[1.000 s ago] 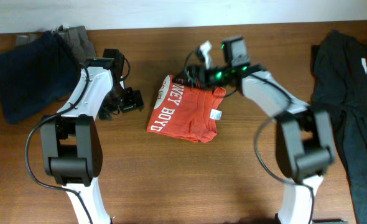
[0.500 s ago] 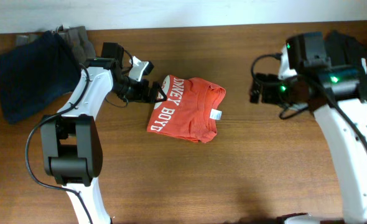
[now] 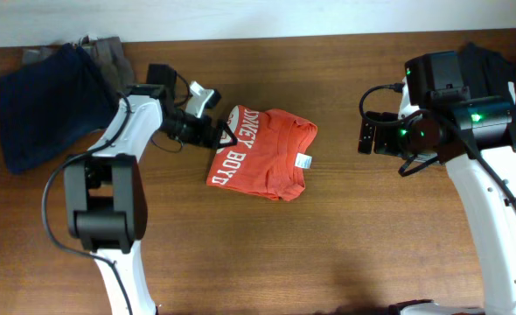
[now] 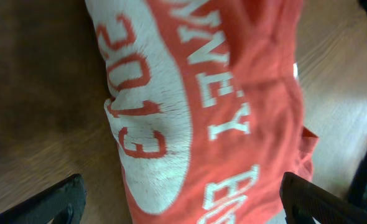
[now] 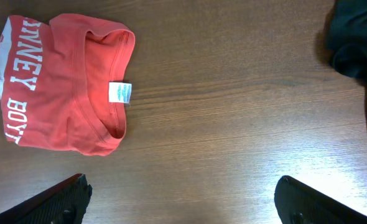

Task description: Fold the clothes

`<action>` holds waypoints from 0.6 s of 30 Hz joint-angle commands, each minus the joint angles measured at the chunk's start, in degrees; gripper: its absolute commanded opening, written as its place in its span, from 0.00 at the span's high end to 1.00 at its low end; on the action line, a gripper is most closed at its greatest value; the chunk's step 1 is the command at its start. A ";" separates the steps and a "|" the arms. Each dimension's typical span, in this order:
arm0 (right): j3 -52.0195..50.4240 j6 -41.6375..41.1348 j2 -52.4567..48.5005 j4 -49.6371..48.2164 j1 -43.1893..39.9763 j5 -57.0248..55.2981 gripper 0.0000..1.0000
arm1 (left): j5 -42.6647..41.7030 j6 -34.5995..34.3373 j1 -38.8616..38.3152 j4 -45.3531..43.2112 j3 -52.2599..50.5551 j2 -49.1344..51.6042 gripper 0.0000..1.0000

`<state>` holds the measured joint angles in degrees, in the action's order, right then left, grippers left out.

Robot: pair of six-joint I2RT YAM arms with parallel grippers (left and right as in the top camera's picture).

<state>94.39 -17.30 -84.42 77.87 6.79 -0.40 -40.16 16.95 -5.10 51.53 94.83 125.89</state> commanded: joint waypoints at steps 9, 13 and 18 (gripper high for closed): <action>0.02 0.35 0.28 1.07 0.26 0.00 0.01 | -11.41 2.25 0.76 -0.52 -0.20 6.62 0.01; 0.02 0.35 0.28 1.05 0.26 0.90 0.01 | -16.48 2.19 -0.22 -0.31 -0.20 9.88 0.01; 0.02 0.37 0.28 1.05 0.26 1.07 0.01 | -16.63 -4.55 -2.99 -0.28 -0.20 12.46 0.01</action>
<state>94.39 -17.32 -84.42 78.87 6.79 0.27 -58.13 17.63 -5.48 51.09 95.37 133.91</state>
